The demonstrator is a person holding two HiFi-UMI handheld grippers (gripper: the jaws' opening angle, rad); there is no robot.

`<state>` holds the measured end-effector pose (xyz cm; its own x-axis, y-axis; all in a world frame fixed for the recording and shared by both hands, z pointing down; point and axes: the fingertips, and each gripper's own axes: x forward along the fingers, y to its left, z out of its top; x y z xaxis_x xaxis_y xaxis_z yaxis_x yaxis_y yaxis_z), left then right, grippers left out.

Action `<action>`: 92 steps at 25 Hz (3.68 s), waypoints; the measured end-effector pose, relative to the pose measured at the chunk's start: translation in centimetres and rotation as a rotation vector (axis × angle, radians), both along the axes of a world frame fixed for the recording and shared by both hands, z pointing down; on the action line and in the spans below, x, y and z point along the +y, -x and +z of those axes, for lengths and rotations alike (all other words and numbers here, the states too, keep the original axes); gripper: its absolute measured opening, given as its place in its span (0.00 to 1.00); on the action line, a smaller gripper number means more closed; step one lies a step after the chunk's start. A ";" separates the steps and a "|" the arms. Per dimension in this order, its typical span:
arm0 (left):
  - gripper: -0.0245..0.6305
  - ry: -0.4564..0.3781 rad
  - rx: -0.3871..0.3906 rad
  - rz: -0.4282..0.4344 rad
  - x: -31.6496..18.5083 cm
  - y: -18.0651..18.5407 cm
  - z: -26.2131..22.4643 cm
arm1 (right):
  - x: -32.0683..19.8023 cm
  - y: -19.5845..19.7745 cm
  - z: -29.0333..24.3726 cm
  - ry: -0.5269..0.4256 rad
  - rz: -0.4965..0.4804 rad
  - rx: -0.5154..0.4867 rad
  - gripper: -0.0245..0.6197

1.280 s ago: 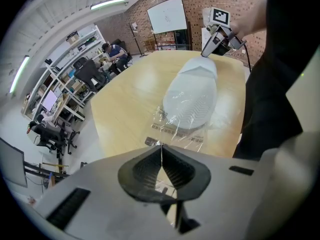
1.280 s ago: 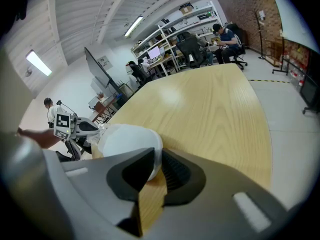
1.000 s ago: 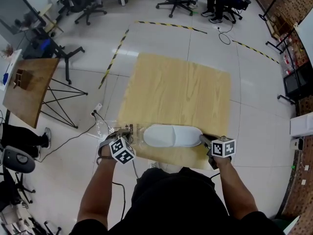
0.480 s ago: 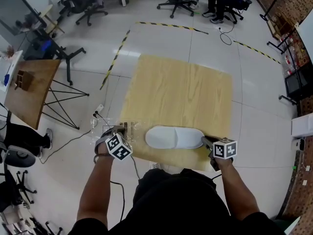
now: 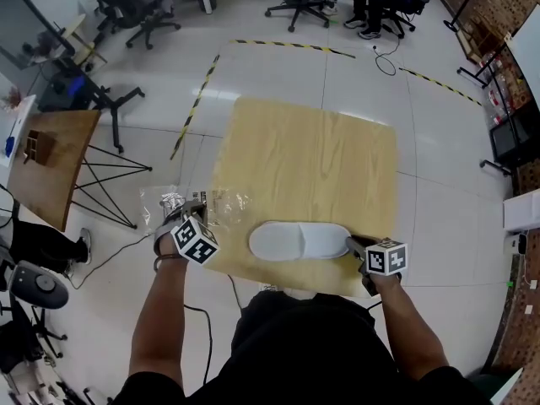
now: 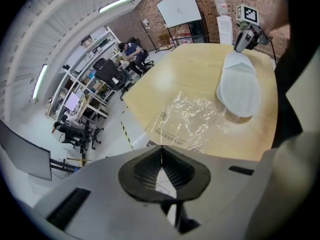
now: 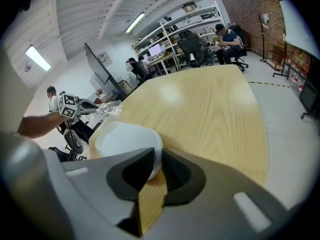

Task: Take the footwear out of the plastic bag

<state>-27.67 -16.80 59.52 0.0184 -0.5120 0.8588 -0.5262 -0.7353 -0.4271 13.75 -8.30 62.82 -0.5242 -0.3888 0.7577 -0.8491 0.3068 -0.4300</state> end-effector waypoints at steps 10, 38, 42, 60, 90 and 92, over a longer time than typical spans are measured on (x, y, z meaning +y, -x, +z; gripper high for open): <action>0.05 -0.073 0.199 0.060 -5.8 -12.3 -2.9 | 0.4 -0.1 -0.1 -0.009 0.023 -0.012 0.12; 0.15 0.076 0.612 0.146 -2.7 -26.3 -2.4 | 6.6 -1.9 -6.1 -0.113 0.277 -0.028 0.29; 0.05 0.064 0.819 0.092 1.7 -24.6 -8.1 | 8.3 0.2 -9.7 -0.172 0.332 -0.213 0.04; 0.05 0.072 1.091 -0.333 37.5 -23.7 -13.8 | 29.9 -1.3 -17.5 -0.341 0.074 -0.434 0.04; 0.05 0.039 0.980 -0.129 45.7 -11.6 -17.5 | 40.4 9.7 -21.2 -0.441 0.121 -0.180 0.04; 0.05 0.050 0.994 -0.122 45.7 -11.7 -17.4 | 40.6 9.7 -21.3 -0.441 0.133 -0.170 0.04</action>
<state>-15.99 28.88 42.10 0.6893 -0.5217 0.5027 -0.7003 -0.6576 0.2778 4.01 32.30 41.53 -0.5500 -0.7255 0.4138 -0.8226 0.3846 -0.4189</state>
